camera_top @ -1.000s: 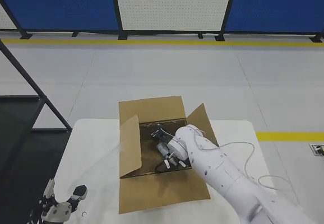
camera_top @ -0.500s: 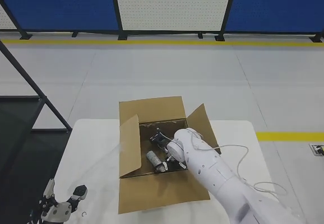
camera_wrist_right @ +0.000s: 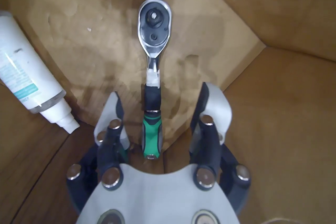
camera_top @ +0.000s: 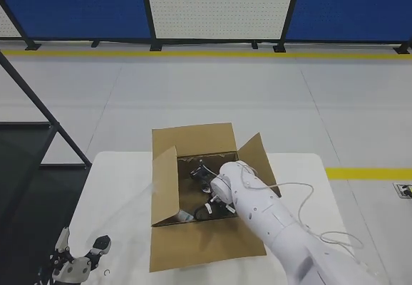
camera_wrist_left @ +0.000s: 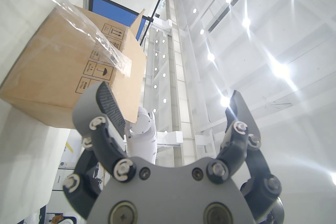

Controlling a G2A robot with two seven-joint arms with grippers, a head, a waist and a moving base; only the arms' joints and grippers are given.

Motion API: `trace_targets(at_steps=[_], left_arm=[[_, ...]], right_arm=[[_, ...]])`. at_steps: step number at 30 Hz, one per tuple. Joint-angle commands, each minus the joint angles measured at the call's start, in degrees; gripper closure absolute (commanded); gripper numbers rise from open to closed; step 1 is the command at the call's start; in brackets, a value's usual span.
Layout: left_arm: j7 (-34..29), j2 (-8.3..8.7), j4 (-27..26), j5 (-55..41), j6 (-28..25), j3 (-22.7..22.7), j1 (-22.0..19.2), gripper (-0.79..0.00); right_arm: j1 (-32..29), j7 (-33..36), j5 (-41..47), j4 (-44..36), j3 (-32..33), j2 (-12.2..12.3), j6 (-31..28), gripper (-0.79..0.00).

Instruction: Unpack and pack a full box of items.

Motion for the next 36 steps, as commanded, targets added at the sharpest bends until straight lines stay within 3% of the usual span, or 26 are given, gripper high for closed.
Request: trace_targets(at_steps=[1,6,9,13,17,22,28,36], left_arm=[[0.0,0.0,0.0,0.0,0.0,0.0,0.0,-0.785],[0.0,0.0,0.0,0.0,0.0,0.0,0.0,-0.785],[0.0,0.0,0.0,0.0,0.0,0.0,0.0,-0.785],[0.0,0.0,0.0,0.0,0.0,0.0,0.0,-0.785],[0.0,0.0,0.0,0.0,0.0,0.0,0.0,-0.785],[0.0,0.0,0.0,0.0,0.0,0.0,0.0,-0.785],[0.0,0.0,0.0,0.0,0.0,0.0,0.0,-0.785],[0.0,0.0,0.0,0.0,0.0,0.0,0.0,-0.785]], right_arm=[[0.6,-0.6,-0.1,-0.1,0.5,0.1,0.9,-0.699],[2.4,-3.4,-0.2,-1.0,2.5,1.3,3.5,-0.757],[3.7,-5.5,0.7,-2.6,4.8,2.8,4.1,-0.748],[5.7,-4.7,1.9,-6.0,8.8,6.0,2.7,-0.785],[6.2,0.9,1.8,-13.5,13.7,10.4,0.3,-0.785],[-0.6,11.6,-0.8,-33.9,23.5,17.5,-0.1,-0.785],[-17.6,23.2,-9.4,-65.7,39.8,24.5,4.3,-0.785],[-18.3,23.6,-9.6,-66.9,40.6,24.8,4.3,-0.785]])
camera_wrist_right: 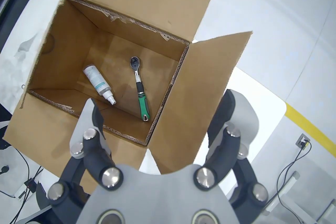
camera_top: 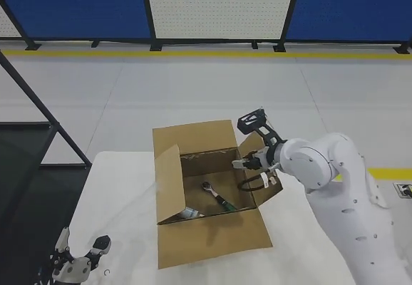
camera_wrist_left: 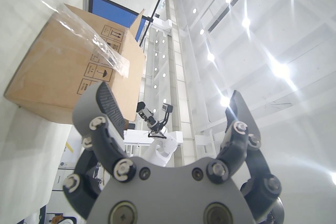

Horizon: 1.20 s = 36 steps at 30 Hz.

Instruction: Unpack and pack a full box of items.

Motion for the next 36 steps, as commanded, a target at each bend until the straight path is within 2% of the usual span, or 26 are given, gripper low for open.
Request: trace_targets(at_steps=[1,9,11,14,19,25,29,30,31,33,34,35,36], left_arm=[[0.0,0.0,0.0,0.0,0.0,0.0,0.0,-0.785],[0.0,0.0,0.0,0.0,0.0,0.0,0.0,-0.785],[0.0,0.0,0.0,0.0,0.0,0.0,0.0,-0.785],[0.0,0.0,0.0,0.0,0.0,0.0,0.0,-0.785],[0.0,0.0,0.0,0.0,0.0,0.0,0.0,-0.785],[0.0,0.0,0.0,0.0,0.0,0.0,0.0,-0.785],[0.0,0.0,0.0,0.0,0.0,0.0,0.0,-0.785],[0.0,0.0,0.0,0.0,0.0,0.0,0.0,-0.785],[0.0,0.0,0.0,0.0,0.0,0.0,0.0,-0.785],[0.0,0.0,0.0,0.0,0.0,0.0,0.0,-0.785],[0.0,0.0,0.0,0.0,0.0,0.0,0.0,-0.785],[0.0,0.0,0.0,0.0,0.0,0.0,0.0,-0.785],[0.0,0.0,0.0,0.0,0.0,0.0,0.0,-0.785]], right_arm=[[0.0,0.0,0.0,-0.1,0.0,0.0,0.0,-0.785],[0.0,0.0,0.0,-0.1,0.0,0.0,0.0,-0.785],[-1.2,-2.7,0.6,-0.2,0.7,0.1,-0.2,-0.785],[-2.4,-5.0,1.8,-0.6,3.4,0.6,0.0,-0.785],[-2.3,-4.8,4.6,0.8,8.1,1.4,0.2,-0.785],[1.0,-2.7,7.3,9.7,9.9,1.9,1.2,-0.785],[4.5,0.3,11.1,17.6,8.5,1.7,-0.4,-0.785],[5.4,1.0,12.0,19.2,8.1,1.6,-1.0,-0.643],[6.0,1.4,13.1,20.6,7.8,1.5,-1.7,-0.372],[7.2,2.9,15.2,22.9,7.1,1.5,-3.1,-0.188],[7.7,3.6,16.0,24.0,6.7,1.4,-3.6,-0.058],[8.1,4.8,16.3,25.0,6.2,1.4,-4.0,0.0],[8.7,4.8,15.9,25.6,5.8,1.4,-3.9,0.0]])
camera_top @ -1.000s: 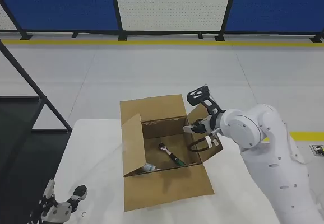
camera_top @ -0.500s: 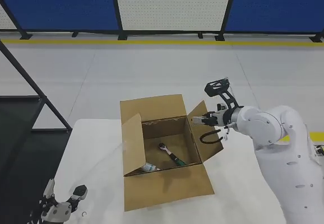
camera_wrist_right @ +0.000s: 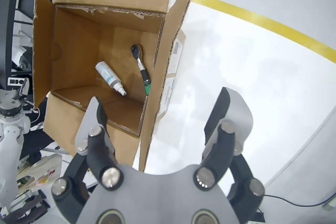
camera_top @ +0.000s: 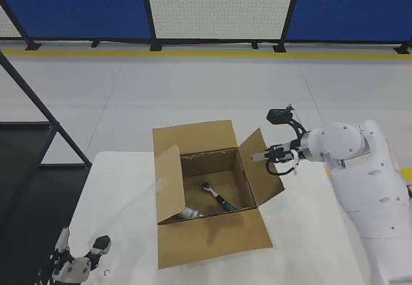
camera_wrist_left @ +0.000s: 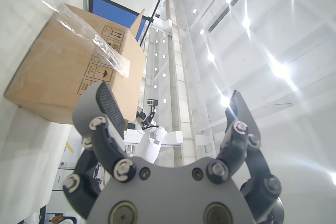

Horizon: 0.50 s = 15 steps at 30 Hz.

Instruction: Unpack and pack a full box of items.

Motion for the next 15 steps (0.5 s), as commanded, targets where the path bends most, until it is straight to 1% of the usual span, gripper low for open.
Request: trace_targets(at_steps=[1,5,9,12,15], left_arm=[[0.0,0.0,0.0,0.0,0.0,0.0,0.0,-0.785],[0.0,0.0,0.0,0.0,0.0,0.0,0.0,-0.785],[0.0,0.0,0.0,0.0,0.0,0.0,0.0,-0.785],[0.0,0.0,0.0,0.0,0.0,0.0,0.0,-0.785],[0.0,0.0,0.0,0.0,0.0,0.0,0.0,-0.785]], right_arm=[[0.8,0.3,0.3,1.5,-0.8,-0.1,0.1,0.0],[1.1,1.0,1.8,2.5,-1.6,0.0,-0.1,0.0],[-0.1,1.3,3.0,1.1,-1.4,0.4,2.4,0.0],[-2.2,1.9,4.6,-1.8,-0.4,0.8,4.9,0.0],[-5.2,2.4,5.6,-6.3,0.9,1.4,8.6,0.0]])
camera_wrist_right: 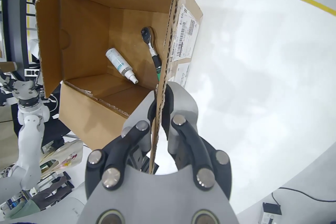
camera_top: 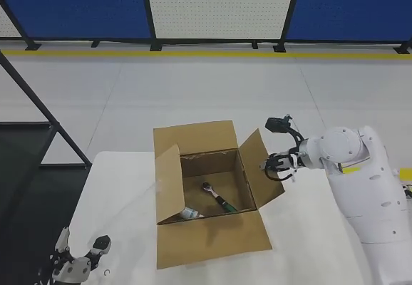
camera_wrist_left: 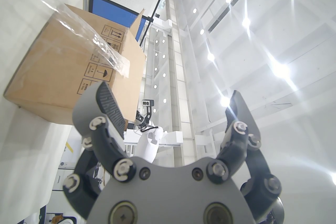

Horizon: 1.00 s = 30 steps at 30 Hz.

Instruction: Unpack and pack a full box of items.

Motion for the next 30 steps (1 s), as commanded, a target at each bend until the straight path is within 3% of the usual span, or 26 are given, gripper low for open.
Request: trace_targets(at_steps=[1,13,26,27,28,29,30], left_arm=[[0.0,0.0,0.0,0.0,0.0,0.0,0.0,-0.785],[0.0,0.0,0.0,0.0,0.0,0.0,0.0,-0.785],[0.0,0.0,0.0,0.0,0.0,0.0,0.0,-0.785],[0.0,0.0,0.0,0.0,0.0,0.0,0.0,-0.785],[0.0,0.0,0.0,0.0,0.0,0.0,0.0,-0.785],[0.0,0.0,0.0,0.0,0.0,0.0,0.0,-0.785],[0.0,0.0,0.0,0.0,0.0,0.0,0.0,-0.785]], right_arm=[[-2.2,0.2,1.1,-3.4,0.9,0.3,2.3,0.0],[-17.5,-0.4,-0.3,-23.8,6.3,2.7,16.8,0.0],[-28.0,-1.6,-0.8,-36.7,11.7,4.6,22.3,0.0],[-28.4,-1.4,-0.7,-37.1,11.9,4.7,22.3,-0.142],[-28.6,-1.5,-0.4,-37.5,12.0,4.8,22.3,-0.563],[-28.9,-1.6,0.0,-37.7,12.1,4.9,22.1,-0.785],[-29.0,-1.7,0.2,-37.9,12.0,5.0,21.6,-0.785]])
